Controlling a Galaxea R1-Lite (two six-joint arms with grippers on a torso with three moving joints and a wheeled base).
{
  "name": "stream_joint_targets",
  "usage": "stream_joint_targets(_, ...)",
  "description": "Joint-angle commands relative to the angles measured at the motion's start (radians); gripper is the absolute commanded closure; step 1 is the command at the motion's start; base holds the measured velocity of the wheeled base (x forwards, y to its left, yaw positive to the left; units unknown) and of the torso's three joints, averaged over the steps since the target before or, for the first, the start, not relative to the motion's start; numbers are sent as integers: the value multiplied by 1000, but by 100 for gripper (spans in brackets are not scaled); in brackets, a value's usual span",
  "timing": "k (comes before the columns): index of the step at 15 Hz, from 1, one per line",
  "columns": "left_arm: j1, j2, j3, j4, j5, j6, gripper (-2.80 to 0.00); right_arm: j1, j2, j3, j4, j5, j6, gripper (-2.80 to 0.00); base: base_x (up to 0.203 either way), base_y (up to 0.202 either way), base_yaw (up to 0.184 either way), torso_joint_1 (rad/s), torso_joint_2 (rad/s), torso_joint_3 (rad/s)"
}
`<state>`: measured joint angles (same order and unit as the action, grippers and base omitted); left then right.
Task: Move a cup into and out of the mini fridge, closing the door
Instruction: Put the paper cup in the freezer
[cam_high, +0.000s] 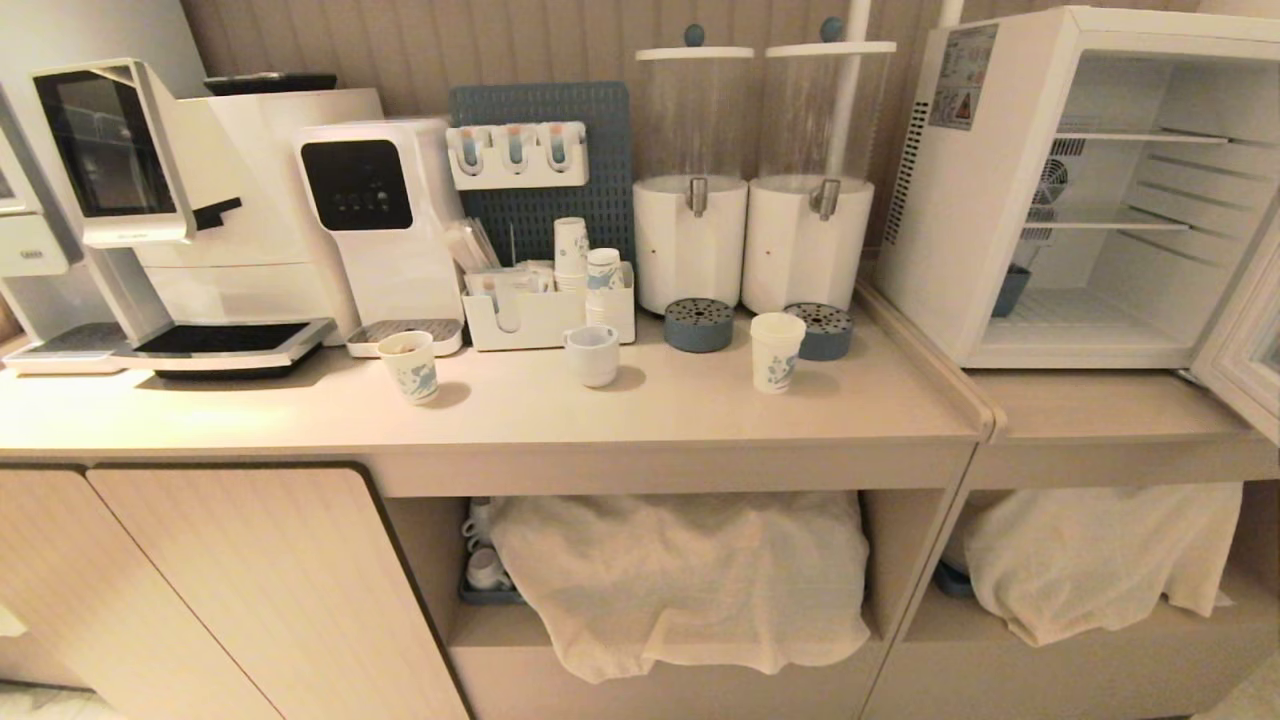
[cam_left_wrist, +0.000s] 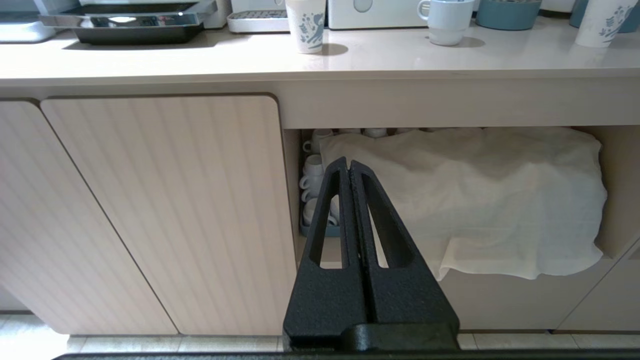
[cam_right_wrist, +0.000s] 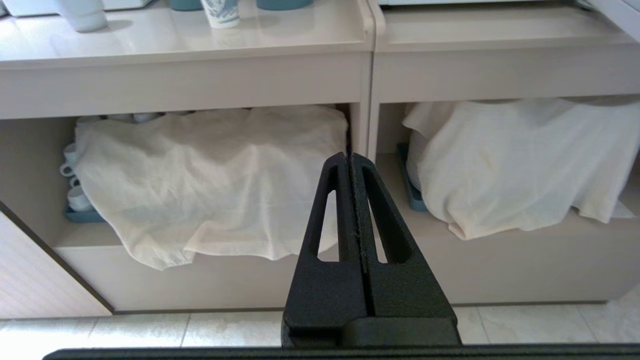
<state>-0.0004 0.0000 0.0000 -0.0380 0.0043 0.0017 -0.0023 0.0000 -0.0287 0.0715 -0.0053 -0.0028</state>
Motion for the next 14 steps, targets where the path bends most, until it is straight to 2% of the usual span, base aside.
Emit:
stream_joint_targets(1, 0, 0, 18, -2, 0, 0, 0, 1, 0, 1, 1, -1, 0, 0, 0, 0, 0, 0, 0, 0)
stream_joint_targets(5, 0, 0, 18, -3, 0, 4, 0, 0, 0, 0, 1, -1, 0, 0, 17, 1, 3, -1, 1, 1)
stream_joint_targets(12, 0, 0, 18, -2, 0, -6, 0, 1, 0, 0, 1, -1, 0, 0, 179, 0, 2, 1, 4, 1)
stream_joint_targets(14, 0, 0, 18, -3, 0, -6, 0, -1, 0, 0, 4, -1, -2, 0, 36, 0, 2, 0, 4, 2)
